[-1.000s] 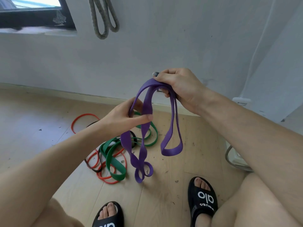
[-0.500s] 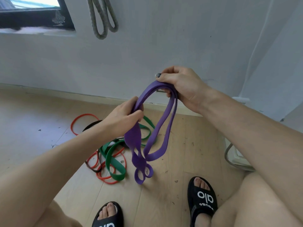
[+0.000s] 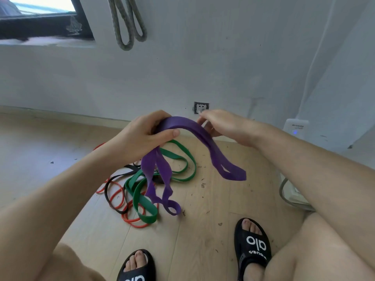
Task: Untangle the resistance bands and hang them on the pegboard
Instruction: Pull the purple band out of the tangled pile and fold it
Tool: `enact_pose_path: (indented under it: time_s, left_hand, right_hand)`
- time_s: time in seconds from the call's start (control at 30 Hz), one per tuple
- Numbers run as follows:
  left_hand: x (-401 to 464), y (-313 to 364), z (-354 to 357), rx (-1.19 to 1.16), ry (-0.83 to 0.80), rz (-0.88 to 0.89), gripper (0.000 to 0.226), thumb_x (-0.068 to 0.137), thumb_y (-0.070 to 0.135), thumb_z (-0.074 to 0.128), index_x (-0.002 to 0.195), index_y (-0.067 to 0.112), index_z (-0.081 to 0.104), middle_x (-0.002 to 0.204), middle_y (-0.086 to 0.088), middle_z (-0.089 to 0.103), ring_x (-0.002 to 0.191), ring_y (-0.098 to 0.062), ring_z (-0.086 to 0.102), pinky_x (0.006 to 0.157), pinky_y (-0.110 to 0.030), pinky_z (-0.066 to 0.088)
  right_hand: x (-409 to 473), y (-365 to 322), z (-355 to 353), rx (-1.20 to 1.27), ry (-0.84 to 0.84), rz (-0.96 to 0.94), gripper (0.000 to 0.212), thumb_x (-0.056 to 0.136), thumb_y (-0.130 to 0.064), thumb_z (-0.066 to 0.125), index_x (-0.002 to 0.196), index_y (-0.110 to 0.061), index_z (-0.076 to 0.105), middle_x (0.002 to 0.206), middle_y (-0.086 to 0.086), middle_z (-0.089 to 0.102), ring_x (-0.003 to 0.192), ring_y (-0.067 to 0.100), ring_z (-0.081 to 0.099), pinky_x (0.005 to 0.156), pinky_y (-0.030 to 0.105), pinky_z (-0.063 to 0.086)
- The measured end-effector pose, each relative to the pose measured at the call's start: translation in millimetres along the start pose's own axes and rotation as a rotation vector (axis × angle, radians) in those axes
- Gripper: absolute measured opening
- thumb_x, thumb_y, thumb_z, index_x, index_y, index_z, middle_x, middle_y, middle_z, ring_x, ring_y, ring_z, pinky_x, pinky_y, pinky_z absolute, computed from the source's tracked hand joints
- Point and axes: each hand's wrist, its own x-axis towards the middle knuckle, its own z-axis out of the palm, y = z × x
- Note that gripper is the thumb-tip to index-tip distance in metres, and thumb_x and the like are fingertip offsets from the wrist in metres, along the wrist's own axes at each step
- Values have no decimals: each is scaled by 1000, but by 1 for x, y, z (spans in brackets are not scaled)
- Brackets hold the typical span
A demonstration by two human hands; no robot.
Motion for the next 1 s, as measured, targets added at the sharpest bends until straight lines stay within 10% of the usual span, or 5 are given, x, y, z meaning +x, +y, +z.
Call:
enact_pose_path:
  time_s: [0.17, 0.3, 0.53, 0.87, 1.0]
  left_hand:
    - [2, 9, 5, 27, -6, 0, 19, 92, 38, 72, 106, 28, 65, 84, 6, 72, 71, -4, 67, 66, -23, 53]
    - [-1, 11, 7, -45, -24, 1, 12, 89, 31, 77, 93, 31, 66, 73, 17, 70, 63, 2, 61, 61, -15, 45]
    - [-4, 4, 9, -133, -138, -77, 38, 73, 52, 77, 85, 21, 59, 78, -17, 60, 68, -21, 57, 67, -40, 47]
    - [-3, -8, 16, -7, -59, -117, 22, 92, 35, 73, 100, 16, 66, 81, -17, 64, 63, -22, 55, 66, -36, 45]
    - [-1, -5, 12, 69, 6, -103, 17, 89, 25, 75, 89, 12, 63, 72, -10, 62, 59, -15, 55, 62, -29, 43]
  right_hand:
    - [-4, -30, 29, 179, 21, -193, 58, 104, -60, 32, 83, -20, 69, 86, 0, 73, 89, 25, 68, 100, 43, 50]
    - [-7, -34, 36, 14, 104, -248, 38, 102, -49, 53, 95, -13, 65, 79, 2, 69, 72, 18, 64, 76, 40, 52]
    - [-6, -49, 16, 192, 262, -351, 23, 89, -24, 77, 89, -15, 56, 62, -6, 65, 52, 3, 55, 54, 24, 48]
    - [-9, -30, 0, -102, 180, -275, 22, 96, -34, 68, 89, -15, 62, 70, 1, 65, 61, 15, 54, 63, 37, 51]
    - [-12, -30, 10, -197, 34, -213, 60, 102, -59, 45, 87, -4, 66, 75, 4, 64, 67, 14, 57, 72, 38, 47]
